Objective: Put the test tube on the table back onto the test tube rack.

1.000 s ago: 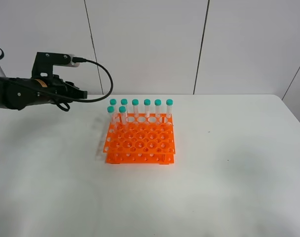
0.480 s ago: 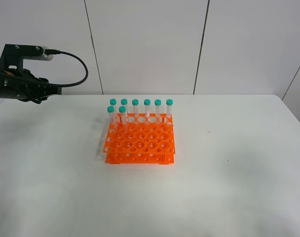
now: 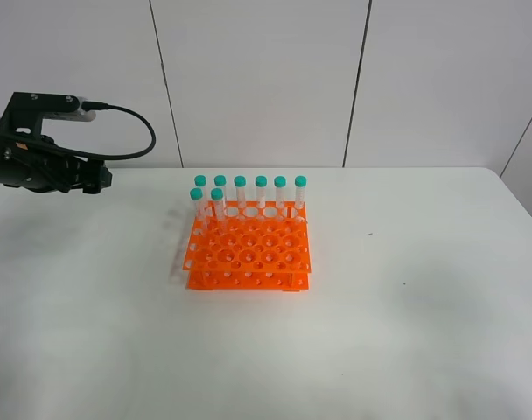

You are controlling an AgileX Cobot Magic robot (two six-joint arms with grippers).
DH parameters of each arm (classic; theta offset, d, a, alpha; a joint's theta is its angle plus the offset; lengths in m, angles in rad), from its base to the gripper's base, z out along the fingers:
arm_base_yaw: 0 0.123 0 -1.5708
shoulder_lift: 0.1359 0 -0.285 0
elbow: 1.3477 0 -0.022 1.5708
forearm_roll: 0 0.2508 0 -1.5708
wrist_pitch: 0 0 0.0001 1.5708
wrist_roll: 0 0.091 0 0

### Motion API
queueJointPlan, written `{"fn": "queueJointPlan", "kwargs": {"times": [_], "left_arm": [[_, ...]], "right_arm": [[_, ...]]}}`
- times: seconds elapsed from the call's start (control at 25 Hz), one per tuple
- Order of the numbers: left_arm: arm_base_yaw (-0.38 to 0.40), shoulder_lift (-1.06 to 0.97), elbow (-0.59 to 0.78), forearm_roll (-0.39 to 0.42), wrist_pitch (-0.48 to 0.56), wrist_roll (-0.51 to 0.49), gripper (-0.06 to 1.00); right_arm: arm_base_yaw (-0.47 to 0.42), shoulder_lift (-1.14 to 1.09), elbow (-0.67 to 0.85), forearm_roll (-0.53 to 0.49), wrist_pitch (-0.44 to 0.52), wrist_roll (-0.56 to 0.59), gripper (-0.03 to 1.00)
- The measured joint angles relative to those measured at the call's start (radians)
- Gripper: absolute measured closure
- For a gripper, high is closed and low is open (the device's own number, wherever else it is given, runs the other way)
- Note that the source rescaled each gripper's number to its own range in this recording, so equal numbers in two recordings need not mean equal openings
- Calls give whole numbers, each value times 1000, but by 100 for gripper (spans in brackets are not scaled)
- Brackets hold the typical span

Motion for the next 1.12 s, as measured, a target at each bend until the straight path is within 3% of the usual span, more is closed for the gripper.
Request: {"fn": "queueJointPlan", "kwargs": {"times": [0.32,0.52,1.12], "left_arm": [[0,-111,0,5,104,1,-5],[0,-209,0,9,206,53,-5],[0,-306,0,11,695,117,-5]], "right_arm": [[0,0,0,0,0,0,13],[0,0,0,0,0,0,13],[0,0,0,0,0,0,13]]}}
